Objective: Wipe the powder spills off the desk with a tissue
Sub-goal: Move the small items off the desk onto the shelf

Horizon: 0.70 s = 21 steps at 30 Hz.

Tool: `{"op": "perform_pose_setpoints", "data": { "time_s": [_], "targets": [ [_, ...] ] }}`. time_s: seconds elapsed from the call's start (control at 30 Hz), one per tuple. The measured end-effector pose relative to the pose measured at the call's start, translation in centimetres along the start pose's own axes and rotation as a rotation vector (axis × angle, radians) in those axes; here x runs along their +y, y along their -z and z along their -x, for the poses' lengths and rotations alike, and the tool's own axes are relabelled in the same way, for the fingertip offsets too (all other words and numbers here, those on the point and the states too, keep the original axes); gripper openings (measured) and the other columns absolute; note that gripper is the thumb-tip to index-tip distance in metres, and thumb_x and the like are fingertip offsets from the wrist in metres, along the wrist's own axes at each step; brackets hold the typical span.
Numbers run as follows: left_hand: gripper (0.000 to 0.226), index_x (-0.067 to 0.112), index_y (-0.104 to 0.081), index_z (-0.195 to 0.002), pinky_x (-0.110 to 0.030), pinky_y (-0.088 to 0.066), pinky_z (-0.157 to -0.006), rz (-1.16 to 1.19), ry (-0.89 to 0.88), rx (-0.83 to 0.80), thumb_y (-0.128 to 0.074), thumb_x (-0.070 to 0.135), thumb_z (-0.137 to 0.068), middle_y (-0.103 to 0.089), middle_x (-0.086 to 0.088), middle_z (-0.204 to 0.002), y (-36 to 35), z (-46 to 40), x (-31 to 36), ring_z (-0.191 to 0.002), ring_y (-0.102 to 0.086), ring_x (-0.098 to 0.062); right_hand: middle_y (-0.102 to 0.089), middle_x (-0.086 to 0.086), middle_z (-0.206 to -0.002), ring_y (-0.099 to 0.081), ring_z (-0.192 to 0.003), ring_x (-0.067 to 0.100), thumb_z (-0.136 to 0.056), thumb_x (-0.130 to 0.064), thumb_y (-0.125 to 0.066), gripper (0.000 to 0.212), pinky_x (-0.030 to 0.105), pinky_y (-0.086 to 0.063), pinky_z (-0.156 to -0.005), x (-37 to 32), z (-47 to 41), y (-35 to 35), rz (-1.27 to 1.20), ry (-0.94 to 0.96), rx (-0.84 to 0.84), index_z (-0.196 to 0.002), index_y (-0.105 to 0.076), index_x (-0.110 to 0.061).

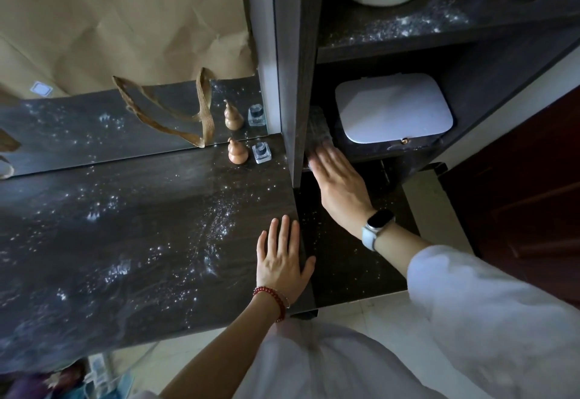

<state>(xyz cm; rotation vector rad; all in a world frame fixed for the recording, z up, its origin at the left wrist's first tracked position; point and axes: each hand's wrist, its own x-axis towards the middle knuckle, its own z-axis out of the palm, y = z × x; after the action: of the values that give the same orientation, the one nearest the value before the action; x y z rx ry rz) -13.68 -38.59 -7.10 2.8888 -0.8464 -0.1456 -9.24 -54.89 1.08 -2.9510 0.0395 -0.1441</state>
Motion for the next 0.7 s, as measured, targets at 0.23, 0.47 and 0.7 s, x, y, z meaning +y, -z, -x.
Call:
{"op": "perform_pose_setpoints", "data": {
  "time_s": [0.23,0.47,0.7],
  "targets": [
    [0.073,0.010,-0.049,-0.128,-0.048,-0.042,-0.097,0.050,0.003,-0.052,-0.066,0.050,-0.070,-0.053,-0.012,-0.134,0.6,-0.2,-0.2,-0.124,-0.048,-0.031,-0.044,0.021,-0.139,-0.033,-0.135,0.033,-0.081,0.006,-0.044,0.051,0.041,-0.018,-0.117,0.3,-1.4,-0.4,-0.058,-0.013,0.076,-0.131,-0.044,-0.002],
    [0.036,0.006,-0.061,-0.111,-0.047,-0.045,-0.093,0.468,0.143,0.130,-0.057,0.015,-0.077,-0.060,-0.014,-0.119,2.9,-1.2,-2.5,-0.114,-0.053,-0.035,-0.060,0.017,-0.113,-0.048,-0.107,0.022,-0.084,-0.006,-0.046,0.033,0.035,-0.041,-0.092,-2.2,3.6,-2.0,-0.340,0.032,0.261,-0.115,-0.056,-0.003],
    [0.035,0.004,-0.056,-0.116,-0.041,-0.038,-0.093,0.578,0.452,0.322,-0.058,0.002,-0.081,-0.055,-0.017,-0.120,6.1,-3.9,-8.4,-0.112,-0.049,-0.034,-0.053,0.017,-0.124,-0.049,-0.118,0.031,-0.080,0.004,-0.052,0.043,0.036,-0.043,-0.101,-6.8,-1.2,-4.0,-0.422,0.089,-0.011,-0.122,-0.052,-0.003]
  ]
}}
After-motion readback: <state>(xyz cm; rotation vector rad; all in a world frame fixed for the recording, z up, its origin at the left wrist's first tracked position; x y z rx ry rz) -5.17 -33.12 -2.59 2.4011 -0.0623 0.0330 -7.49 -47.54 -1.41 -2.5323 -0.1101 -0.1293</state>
